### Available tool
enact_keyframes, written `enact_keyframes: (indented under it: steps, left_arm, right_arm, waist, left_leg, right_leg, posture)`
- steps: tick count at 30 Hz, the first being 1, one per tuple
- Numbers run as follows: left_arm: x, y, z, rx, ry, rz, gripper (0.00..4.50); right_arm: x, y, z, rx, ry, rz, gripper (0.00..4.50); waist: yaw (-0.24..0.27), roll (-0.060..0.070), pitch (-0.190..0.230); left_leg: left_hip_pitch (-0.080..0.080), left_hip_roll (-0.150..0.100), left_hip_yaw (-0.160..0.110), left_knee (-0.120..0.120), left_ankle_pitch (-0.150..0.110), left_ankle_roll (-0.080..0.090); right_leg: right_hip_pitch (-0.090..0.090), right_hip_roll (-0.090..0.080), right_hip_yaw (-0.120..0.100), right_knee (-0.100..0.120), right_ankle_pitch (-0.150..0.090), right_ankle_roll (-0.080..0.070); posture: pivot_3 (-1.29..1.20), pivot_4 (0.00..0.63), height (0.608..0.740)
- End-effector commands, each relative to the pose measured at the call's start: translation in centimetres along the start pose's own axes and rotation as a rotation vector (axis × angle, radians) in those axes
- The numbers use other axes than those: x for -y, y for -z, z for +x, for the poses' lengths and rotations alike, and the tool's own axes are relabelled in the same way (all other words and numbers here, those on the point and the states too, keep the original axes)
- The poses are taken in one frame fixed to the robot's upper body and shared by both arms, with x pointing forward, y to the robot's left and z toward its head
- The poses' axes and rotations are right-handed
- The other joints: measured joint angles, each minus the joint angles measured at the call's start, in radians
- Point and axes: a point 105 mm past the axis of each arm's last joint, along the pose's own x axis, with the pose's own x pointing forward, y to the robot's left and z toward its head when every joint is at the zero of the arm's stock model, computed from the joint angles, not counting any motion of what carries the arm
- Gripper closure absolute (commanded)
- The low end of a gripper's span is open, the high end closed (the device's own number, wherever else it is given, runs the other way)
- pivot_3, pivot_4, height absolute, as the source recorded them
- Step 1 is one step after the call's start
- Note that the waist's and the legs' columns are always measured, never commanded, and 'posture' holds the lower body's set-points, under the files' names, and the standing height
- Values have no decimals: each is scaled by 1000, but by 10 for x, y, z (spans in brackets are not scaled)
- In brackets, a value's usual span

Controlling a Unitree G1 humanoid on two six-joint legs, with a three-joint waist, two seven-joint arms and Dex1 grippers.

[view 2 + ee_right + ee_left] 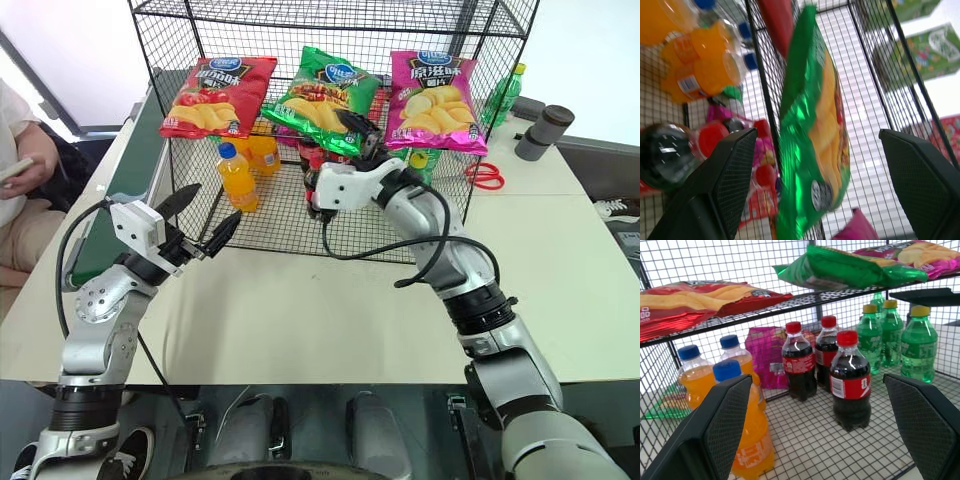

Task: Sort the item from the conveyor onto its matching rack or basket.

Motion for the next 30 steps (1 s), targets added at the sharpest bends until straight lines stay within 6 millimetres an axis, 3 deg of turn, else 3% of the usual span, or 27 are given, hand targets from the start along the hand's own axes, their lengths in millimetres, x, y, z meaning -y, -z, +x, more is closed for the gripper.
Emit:
enact_keyframes:
  steps: [1,5,7,12,15,18,22,27,30]
  left_arm:
    - [2,-12,3,45,18,30,0]
    - [4,-13,-3,39,39,27,0]
    - [4,-12,-9,23,65,8,0]
    - [-3,-10,-25,-35,73,-124,0]
    - [-8,-12,-39,-97,98,-211,0]
    - [-18,-16,-51,-155,84,-221,0]
    - [-35,-16,-70,-230,87,-178,0]
    - [-47,-5,-91,-293,38,-263,0]
    - [-49,6,-102,-353,28,-226,0]
  right_arm:
    - [33,-5,0,43,103,5,451]
    - [20,-9,-17,86,55,142,451]
    - [17,-4,-27,79,40,128,451]
    - [12,0,-49,83,-8,317,451]
    - [26,5,-70,110,27,759,451]
    - [32,4,-91,174,-26,1074,451]
    - [12,-23,-134,273,-363,1145,451]
    - [-15,20,-167,63,-457,1028,451]
    - [-19,23,-171,51,-441,1032,451]
  waist:
    - [-1,0,0]
    - [0,0,0]
    - [2,0,0]
    - [1,0,0]
    - [0,0,0]
    - [2,0,0]
    - [9,0,0]
    - [2,0,0]
    - [-2,0,0]
  left_leg:
    - [0,0,0,0,0,0]
    - [0,0,0,0,0,0]
    - [0,1,0,0,0,0]
    - [0,0,-1,0,0,1]
    - [1,1,-4,0,0,1]
    - [1,4,-4,-1,0,1]
    - [1,3,-5,-1,-1,2]
    - [2,0,-5,0,-2,3]
    - [3,0,-5,0,-2,3]
  right_leg:
    - [0,0,0,0,0,0]
    - [0,0,0,0,0,0]
    - [0,0,0,-1,0,0]
    - [1,-1,0,0,0,0]
    - [1,0,0,0,0,0]
    - [1,0,0,0,0,0]
    - [2,-1,-2,-1,0,0]
    - [3,-2,-1,-2,-1,-2]
    - [4,-2,-1,-2,-2,-3]
  posture:
    - [0,150,740]
    - [0,150,740]
    - [0,150,740]
    - [0,150,740]
    - [0,150,740]
    - [0,150,740]
    - [0,150,740]
    - [0,150,740]
    - [0,150,740]
